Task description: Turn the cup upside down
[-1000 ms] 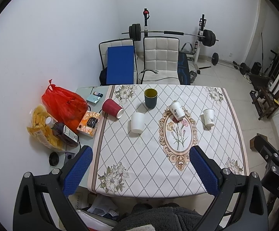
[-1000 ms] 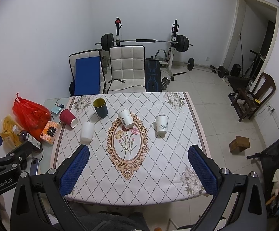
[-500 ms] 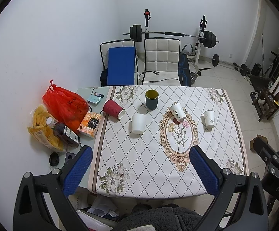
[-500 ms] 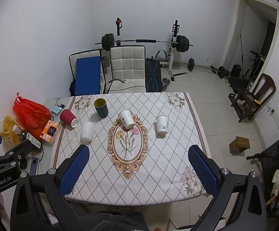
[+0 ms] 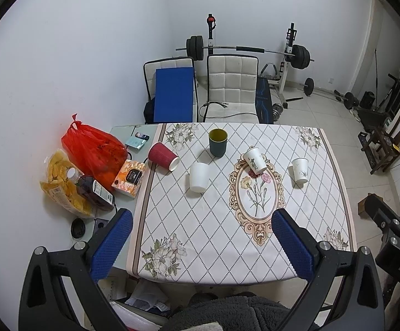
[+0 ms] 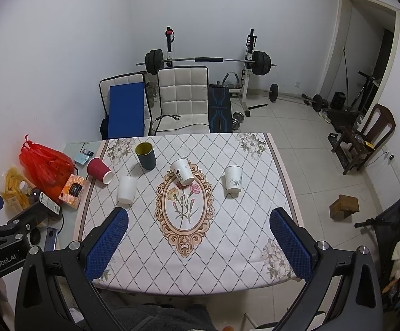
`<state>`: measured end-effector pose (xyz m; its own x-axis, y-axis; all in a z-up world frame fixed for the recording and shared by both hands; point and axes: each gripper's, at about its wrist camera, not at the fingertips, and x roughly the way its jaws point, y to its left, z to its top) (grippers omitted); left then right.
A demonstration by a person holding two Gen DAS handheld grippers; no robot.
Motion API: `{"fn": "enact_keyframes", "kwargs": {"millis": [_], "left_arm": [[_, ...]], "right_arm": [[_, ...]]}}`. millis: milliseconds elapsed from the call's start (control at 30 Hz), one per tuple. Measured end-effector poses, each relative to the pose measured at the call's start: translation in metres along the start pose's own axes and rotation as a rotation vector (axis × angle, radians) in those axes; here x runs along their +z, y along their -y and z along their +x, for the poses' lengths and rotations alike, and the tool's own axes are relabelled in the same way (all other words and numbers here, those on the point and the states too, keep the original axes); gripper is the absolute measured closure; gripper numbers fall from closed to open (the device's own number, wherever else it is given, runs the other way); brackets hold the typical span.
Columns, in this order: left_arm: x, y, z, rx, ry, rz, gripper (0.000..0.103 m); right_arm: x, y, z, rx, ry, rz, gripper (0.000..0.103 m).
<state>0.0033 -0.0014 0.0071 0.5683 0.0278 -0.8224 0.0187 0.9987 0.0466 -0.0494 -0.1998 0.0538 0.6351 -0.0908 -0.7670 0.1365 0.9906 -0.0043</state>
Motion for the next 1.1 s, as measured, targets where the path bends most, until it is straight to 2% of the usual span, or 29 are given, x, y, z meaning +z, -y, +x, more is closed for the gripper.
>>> {"fn": "enact_keyframes", "kwargs": {"millis": [533, 733, 900, 1100], "left_arm": [[-0.002, -0.001, 0.000, 0.003, -0.004, -0.004, 0.000], [-0.001, 0.001, 0.014, 0.025, -0.009, -0.020, 0.000], [-0.003, 0.008, 0.052, 0.057, -0.054, -0.045, 0.000], [-0.014, 0.018, 0.113, 0.120, -0.149, -0.078, 0.000]], "right_arm": [[0.004, -0.003, -0.001, 0.010, -0.006, 0.002, 0.000], [0.005, 0.000, 0.006, 0.020, -0.021, 0.012, 0.000], [0.002, 0.014, 0.048, 0.018, -0.073, 0.011, 0.000], [-0.017, 0.023, 0.134, 0.064, -0.222, -0.044, 0.000]]}}
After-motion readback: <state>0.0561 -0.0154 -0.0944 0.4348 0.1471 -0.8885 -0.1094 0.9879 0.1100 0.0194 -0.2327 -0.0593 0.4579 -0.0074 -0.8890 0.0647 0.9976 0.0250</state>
